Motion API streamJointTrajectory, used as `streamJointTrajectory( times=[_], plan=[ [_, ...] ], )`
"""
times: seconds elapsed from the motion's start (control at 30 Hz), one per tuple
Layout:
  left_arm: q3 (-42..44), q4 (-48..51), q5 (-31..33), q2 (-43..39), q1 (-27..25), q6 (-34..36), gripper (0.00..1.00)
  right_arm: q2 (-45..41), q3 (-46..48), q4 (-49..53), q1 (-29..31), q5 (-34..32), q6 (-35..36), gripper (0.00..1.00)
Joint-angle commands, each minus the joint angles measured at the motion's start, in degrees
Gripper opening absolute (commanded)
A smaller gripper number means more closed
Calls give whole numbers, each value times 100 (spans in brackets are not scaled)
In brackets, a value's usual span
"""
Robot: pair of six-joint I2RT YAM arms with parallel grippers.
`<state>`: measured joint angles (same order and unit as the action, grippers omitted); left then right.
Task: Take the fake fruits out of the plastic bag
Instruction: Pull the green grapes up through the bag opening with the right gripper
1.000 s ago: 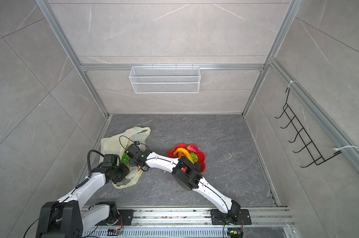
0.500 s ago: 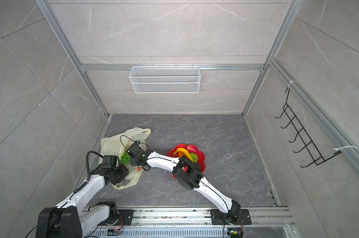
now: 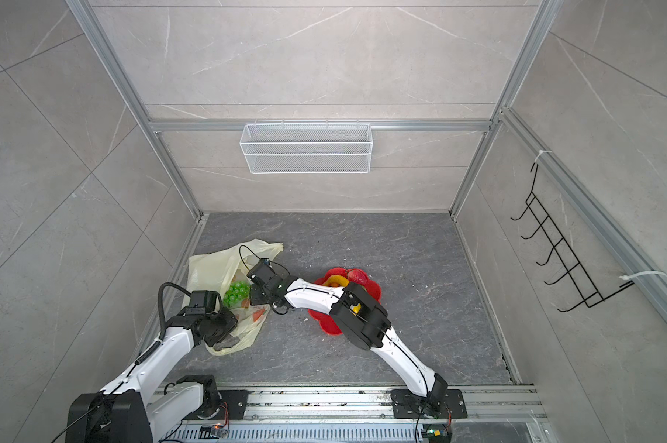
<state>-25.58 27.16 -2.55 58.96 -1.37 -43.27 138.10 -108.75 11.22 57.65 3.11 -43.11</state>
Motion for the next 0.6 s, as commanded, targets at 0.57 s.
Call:
streamJointTrajectory(
  times=[0.57],
  plan=[
    [-25,141,26,-16,-20,108,32,1097,-1232,420,29,520,368,25]
  ],
)
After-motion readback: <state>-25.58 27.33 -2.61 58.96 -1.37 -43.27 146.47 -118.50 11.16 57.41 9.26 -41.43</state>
